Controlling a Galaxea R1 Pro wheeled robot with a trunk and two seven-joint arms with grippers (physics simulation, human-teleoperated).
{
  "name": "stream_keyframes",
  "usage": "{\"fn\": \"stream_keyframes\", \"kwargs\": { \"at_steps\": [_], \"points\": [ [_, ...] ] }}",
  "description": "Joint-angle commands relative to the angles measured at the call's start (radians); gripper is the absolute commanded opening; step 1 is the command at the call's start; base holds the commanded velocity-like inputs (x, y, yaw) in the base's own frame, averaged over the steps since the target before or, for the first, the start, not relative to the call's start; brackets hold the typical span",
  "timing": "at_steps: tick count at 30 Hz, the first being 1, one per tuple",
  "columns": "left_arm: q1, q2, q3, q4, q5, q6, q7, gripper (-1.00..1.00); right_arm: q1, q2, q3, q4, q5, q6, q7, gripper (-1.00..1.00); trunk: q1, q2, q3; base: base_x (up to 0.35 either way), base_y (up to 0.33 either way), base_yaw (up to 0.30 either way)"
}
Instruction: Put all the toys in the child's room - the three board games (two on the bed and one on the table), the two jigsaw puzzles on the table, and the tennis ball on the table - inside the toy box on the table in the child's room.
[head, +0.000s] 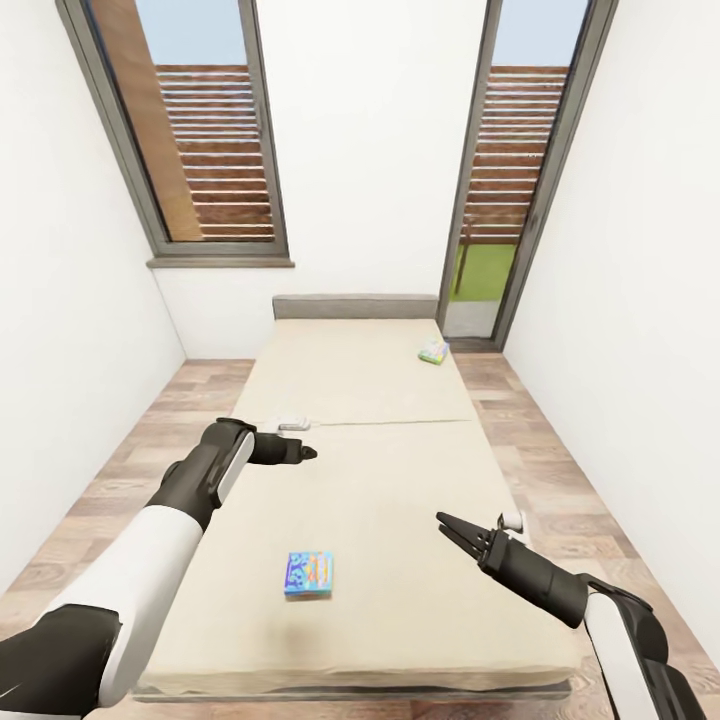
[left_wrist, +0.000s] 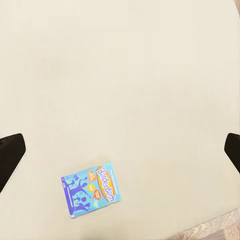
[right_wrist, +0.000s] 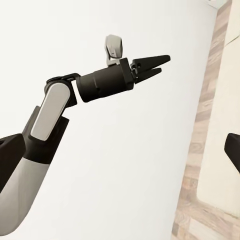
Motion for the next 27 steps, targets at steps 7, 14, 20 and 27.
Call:
{"fn": "stream_keyframes", "kwargs": {
  "at_steps": [7, 14, 20, 27],
  "points": [
    [0.000, 0.000, -0.001, -0.001, 0.009, 0.005, 0.005, 1.00, -0.001, 0.002, 0.000, 0.000, 0.004, 0.004, 0.001, 1.00, 0.001, -0.002, -0.002, 0.225, -0.037, 0.000],
    [0.002, -0.001, -0.001, -0.001, 0.009, 0.005, 0.005, 1.00, -0.001, 0.003, 0.001, 0.000, 0.004, 0.004, -0.017, 1.00, 0.001, -0.002, -0.002, 0.058, -0.016, 0.000],
    [0.015, -0.006, -0.001, -0.001, 0.010, 0.005, 0.009, 1.00, -0.001, 0.004, 0.001, 0.000, 0.005, 0.004, -0.026, 1.00, 0.001, -0.002, -0.002, 0.037, -0.022, 0.007],
    [0.020, -0.008, -0.001, -0.001, 0.010, 0.005, 0.010, 1.00, -0.001, 0.004, 0.002, 0.000, 0.005, 0.003, -0.028, 1.00, 0.001, -0.002, -0.002, 0.149, -0.062, 0.065]
  ]
}}
